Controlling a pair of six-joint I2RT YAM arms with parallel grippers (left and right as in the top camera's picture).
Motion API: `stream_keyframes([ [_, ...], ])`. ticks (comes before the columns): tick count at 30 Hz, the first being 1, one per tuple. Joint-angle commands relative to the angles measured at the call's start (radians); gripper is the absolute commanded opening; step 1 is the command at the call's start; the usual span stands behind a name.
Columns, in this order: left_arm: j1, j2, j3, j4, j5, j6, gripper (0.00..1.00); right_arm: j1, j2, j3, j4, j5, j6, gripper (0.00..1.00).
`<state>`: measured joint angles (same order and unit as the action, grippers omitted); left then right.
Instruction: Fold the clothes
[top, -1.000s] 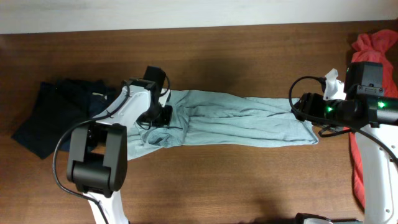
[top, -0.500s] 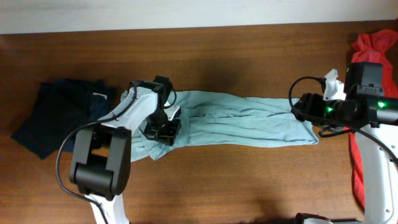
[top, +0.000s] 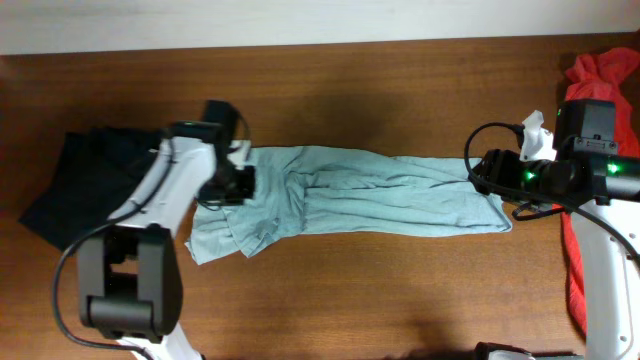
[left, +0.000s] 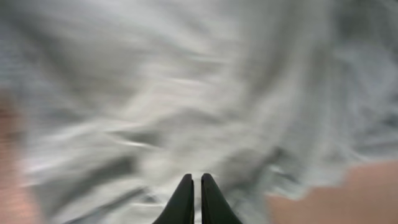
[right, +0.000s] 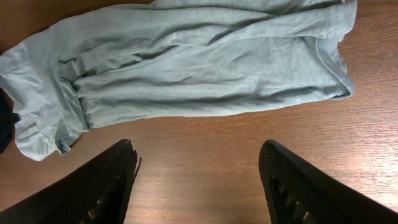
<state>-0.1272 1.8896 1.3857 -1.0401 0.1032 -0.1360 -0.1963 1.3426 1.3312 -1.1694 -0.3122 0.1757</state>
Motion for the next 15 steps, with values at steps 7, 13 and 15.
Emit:
stream_keyframes([
  [7, 0.098, 0.042, 0.004, 0.181, 0.004, -0.028, 0.21, 0.006, -0.011, 0.0, 0.018, 0.009, -0.006, 0.66],
  [13, 0.1, 0.093, 0.004, 0.225, -0.1, -0.029, 0.25, 0.006, -0.011, 0.0, 0.001, 0.01, -0.006, 0.66],
  [15, 0.112, 0.106, 0.004, 0.226, -0.104, -0.037, 0.24, 0.006, -0.011, 0.0, -0.001, 0.01, -0.006, 0.66],
])
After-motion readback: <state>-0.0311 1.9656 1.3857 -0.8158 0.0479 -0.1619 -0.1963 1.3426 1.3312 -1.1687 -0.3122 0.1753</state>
